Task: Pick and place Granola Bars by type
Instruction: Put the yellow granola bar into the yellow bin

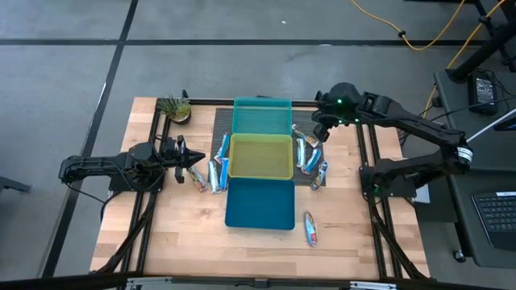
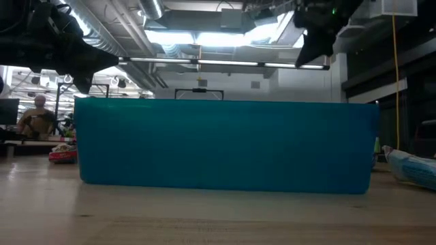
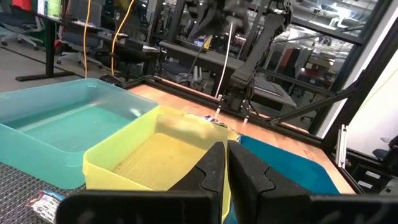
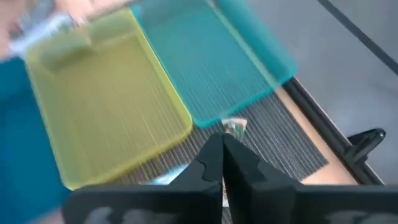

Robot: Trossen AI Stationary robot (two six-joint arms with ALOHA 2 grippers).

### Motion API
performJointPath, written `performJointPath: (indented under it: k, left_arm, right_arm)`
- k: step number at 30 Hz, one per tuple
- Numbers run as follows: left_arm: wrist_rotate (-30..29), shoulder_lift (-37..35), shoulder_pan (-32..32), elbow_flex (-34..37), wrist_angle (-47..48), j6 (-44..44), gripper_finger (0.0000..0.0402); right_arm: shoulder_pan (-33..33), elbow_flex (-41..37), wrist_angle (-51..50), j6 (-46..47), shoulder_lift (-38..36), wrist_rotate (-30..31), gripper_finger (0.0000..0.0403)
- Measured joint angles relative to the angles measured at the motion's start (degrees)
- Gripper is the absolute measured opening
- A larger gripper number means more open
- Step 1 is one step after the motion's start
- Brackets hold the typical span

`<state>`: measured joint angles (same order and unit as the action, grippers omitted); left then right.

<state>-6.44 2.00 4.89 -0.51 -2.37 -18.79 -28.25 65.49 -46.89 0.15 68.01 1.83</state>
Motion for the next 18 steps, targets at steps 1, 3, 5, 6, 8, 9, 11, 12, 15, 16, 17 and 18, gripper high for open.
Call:
performJointPath:
  k: [1,3,5,6,8,9,11,12,15,16,17,18]
  left_arm:
    - [0.0,0.0,0.0,0.0,0.0,0.0,0.0012]
    - [0.0,0.0,0.0,0.0,0.0,0.0,0.0013]
    - [0.0,0.0,0.0,0.0,0.0,0.0,0.0012]
    - [0.0,0.0,0.0,0.0,0.0,0.0,0.0011]
    - [0.0,0.0,0.0,0.0,0.0,-0.1,0.001]
    - [0.0,0.0,0.0,0.0,0.0,-0.1,0.001]
    - [0.0,0.0,0.0,0.0,0.0,-0.1,0.0012]
    - [0.0,0.0,0.0,0.0,0.0,-0.1,0.0013]
    - [0.0,0.0,0.0,0.0,0.0,-0.1,0.0012]
    - [0.0,0.0,0.0,0.0,0.0,-0.1,0.0011]
    - [0.0,0.0,0.0,0.0,0.0,-0.1,0.001]
    - [0.0,0.0,0.0,0.0,0.0,-0.1,0.001]
  right_arm:
    - [-0.4,-1.1,0.0,-0.9,0.7,0.0,0.0008]
    - [-1.1,-3.8,1.1,-2.2,2.4,0.0,0.0025]
    - [-1.5,-6.5,3.5,-2.4,4.4,0.0,0.0053]
    - [-1.7,-7.7,4.7,-2.7,5.5,0.0,0.0069]
    - [-1.7,-9.4,6.6,-4.2,8.2,0.0,0.0106]
    - [-1.7,-9.8,7.3,-5.0,9.6,0.0,0.0126]
    - [-1.7,-9.9,9.0,-5.2,12.9,0.0,0.0167]
    - [-1.7,-9.9,9.7,-5.2,14.5,0.0,0.0187]
    - [-1.7,-9.9,11.2,-5.2,19.5,0.3,0.0236]
    - [-1.7,-9.9,11.8,-5.1,20.9,1.2,0.0247]
    - [-1.7,-9.9,12.1,-5.0,22.3,2.1,0.0255]
    - [-1.7,-9.9,12.1,-5.0,23.5,3.2,0.026]
